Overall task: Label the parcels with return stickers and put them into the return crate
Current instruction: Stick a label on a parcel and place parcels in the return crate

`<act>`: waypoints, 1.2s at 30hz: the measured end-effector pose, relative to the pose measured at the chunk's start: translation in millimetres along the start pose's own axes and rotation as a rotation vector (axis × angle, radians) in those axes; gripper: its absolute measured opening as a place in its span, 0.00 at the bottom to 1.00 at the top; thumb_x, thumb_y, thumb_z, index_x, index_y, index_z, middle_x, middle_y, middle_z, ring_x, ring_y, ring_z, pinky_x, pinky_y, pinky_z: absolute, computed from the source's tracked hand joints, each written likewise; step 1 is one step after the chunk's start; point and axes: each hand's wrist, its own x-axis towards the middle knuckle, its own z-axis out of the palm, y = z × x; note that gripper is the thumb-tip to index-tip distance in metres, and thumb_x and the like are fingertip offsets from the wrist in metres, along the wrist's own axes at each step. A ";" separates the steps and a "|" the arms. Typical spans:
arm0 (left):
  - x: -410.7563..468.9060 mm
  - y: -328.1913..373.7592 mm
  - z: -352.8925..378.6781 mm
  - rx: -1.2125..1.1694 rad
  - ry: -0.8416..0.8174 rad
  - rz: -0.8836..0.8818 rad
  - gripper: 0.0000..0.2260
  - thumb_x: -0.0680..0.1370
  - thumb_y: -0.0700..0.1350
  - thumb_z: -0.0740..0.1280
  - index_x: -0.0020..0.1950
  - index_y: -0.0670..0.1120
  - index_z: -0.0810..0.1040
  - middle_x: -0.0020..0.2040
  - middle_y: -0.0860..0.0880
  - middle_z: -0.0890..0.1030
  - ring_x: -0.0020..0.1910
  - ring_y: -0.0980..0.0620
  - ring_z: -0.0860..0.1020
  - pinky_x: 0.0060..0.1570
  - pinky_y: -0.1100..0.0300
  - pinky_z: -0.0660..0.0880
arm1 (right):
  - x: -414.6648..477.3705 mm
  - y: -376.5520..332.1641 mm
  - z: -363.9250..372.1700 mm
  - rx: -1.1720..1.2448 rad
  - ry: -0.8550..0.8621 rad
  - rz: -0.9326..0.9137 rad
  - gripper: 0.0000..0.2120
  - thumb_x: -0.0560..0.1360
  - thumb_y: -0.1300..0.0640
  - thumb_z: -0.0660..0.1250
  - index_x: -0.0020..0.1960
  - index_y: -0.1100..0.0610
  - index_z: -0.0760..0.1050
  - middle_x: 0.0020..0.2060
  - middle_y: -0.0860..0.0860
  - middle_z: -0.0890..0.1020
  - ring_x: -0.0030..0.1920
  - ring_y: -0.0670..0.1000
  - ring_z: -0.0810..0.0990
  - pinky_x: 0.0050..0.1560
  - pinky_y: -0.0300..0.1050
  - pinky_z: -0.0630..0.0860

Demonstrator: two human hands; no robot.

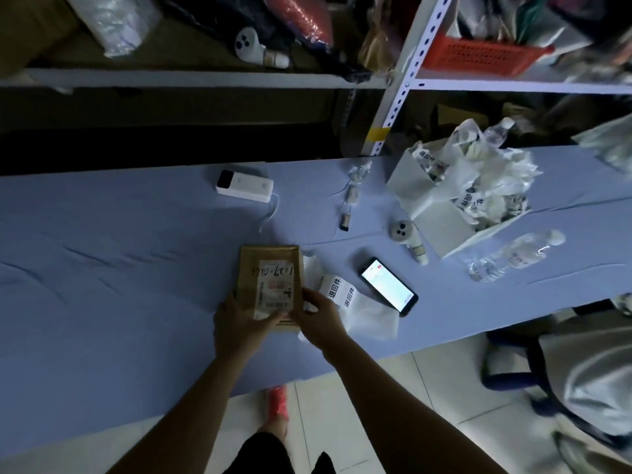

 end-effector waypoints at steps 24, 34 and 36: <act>-39.1 75.2 8.6 -0.106 0.128 -0.233 0.50 0.61 0.61 0.82 0.76 0.47 0.64 0.59 0.45 0.65 0.65 0.41 0.65 0.63 0.45 0.71 | 113.5 44.8 -187.0 -0.981 0.077 -0.032 0.39 0.64 0.30 0.74 0.64 0.54 0.72 0.55 0.55 0.75 0.60 0.58 0.75 0.50 0.56 0.79; -49.3 74.8 -2.3 -0.102 0.172 -0.169 0.56 0.64 0.57 0.83 0.82 0.46 0.54 0.61 0.47 0.62 0.64 0.47 0.63 0.68 0.49 0.70 | 109.3 -26.7 -180.9 -0.837 -0.047 -0.263 0.39 0.62 0.37 0.79 0.66 0.54 0.75 0.54 0.56 0.76 0.57 0.58 0.75 0.52 0.53 0.78; -48.4 66.6 -4.4 -0.158 0.245 -0.151 0.54 0.63 0.54 0.84 0.81 0.47 0.57 0.59 0.48 0.62 0.60 0.49 0.64 0.67 0.50 0.71 | 109.8 -40.1 -174.1 -0.842 -0.127 -0.397 0.34 0.59 0.33 0.76 0.58 0.51 0.77 0.47 0.53 0.79 0.50 0.55 0.79 0.45 0.47 0.78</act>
